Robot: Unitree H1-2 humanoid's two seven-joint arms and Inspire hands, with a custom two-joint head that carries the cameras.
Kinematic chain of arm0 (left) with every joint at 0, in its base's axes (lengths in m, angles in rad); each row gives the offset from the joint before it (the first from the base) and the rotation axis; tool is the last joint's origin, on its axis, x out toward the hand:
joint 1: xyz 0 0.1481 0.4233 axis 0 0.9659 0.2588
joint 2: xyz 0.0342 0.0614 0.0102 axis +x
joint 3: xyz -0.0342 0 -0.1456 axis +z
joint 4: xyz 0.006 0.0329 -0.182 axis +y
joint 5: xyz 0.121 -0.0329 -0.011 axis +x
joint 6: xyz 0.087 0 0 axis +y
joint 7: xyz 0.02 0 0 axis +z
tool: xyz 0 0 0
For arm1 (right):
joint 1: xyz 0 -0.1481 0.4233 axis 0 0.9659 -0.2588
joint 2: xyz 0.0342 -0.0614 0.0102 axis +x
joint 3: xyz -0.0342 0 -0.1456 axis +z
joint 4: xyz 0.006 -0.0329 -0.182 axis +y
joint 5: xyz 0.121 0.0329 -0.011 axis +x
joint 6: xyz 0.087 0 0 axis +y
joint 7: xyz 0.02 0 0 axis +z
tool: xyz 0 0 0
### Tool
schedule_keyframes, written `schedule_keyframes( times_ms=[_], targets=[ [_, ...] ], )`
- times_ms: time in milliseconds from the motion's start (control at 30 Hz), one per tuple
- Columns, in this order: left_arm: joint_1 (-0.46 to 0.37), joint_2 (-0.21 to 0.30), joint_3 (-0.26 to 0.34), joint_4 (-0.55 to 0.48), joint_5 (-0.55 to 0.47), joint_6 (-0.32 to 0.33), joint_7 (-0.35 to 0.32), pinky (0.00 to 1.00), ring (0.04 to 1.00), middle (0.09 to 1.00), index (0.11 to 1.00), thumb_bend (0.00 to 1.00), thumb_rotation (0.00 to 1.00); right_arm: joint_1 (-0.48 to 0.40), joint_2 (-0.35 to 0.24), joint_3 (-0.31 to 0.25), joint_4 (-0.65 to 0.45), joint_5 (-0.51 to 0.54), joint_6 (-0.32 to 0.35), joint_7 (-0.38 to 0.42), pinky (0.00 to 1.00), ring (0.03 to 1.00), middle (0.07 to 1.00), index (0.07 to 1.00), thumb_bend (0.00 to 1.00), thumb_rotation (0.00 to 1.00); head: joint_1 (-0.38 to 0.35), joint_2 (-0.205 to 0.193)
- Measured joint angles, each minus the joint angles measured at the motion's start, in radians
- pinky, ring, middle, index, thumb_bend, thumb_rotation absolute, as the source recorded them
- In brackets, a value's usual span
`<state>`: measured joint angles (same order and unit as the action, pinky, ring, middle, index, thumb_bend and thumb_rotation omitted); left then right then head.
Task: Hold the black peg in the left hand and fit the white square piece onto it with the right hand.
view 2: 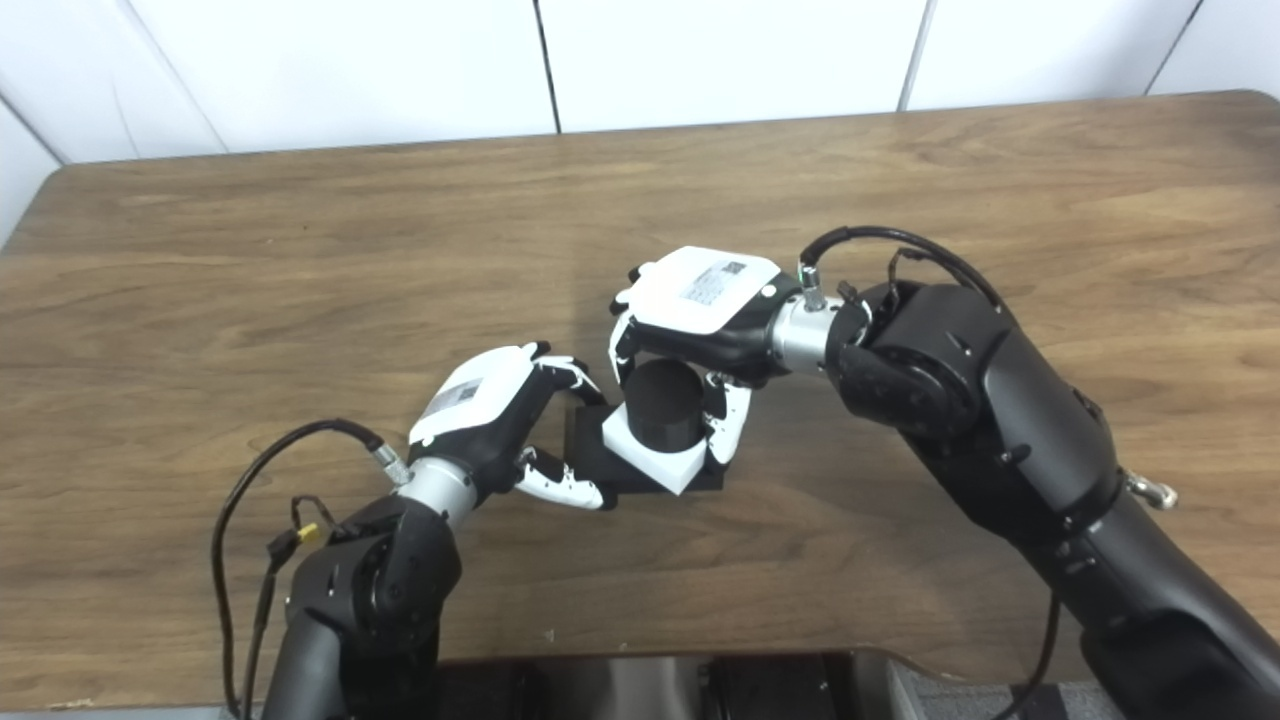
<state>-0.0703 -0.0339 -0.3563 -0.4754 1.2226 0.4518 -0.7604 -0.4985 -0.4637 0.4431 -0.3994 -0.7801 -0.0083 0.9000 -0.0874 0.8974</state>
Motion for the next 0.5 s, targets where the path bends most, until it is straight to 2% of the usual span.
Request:
schedule_keyframes(
  times_ms=[233, 267, 333, 500],
  targets=[
    [0.0, -0.004, 0.003, 0.003, 0.0, 0.0, 0.002, 1.0, 1.0, 0.925, 0.499, 0.51, 0.08, 0.0, 0.0, -0.002, 0.0, 0.0, 0.005, 0.003, 1.0, 0.93, 0.791, 0.491, 0.52, 0.15, -0.003, -0.003],
    [0.0, -0.005, 0.004, 0.003, -0.001, 0.001, 0.002, 1.0, 1.0, 0.929, 0.631, 0.64, 0.18, 0.0, 0.0, -0.003, 0.0, 0.0, 0.008, 0.004, 1.0, 0.931, 0.792, 0.491, 0.52, 0.15, -0.005, -0.003],
    [0.0, -0.005, 0.006, 0.004, -0.001, 0.001, 0.001, 1.0, 1.0, 0.934, 0.734, 0.75, 0.25, 0.0, 0.0, -0.004, 0.0, 0.001, 0.014, 0.007, 1.0, 0.93, 0.791, 0.491, 0.52, 0.15, -0.005, -0.005],
    [0.003, 0.002, 0.007, 0.005, 0.008, 0.0, -0.014, 1.0, 1.0, 0.948, 0.819, 0.87, 0.29, 0.0, -0.007, -0.013, 0.0, -0.006, 0.018, 0.01, 1.0, 0.924, 0.786, 0.49, 0.52, 0.15, -0.003, -0.009]
  ],
)
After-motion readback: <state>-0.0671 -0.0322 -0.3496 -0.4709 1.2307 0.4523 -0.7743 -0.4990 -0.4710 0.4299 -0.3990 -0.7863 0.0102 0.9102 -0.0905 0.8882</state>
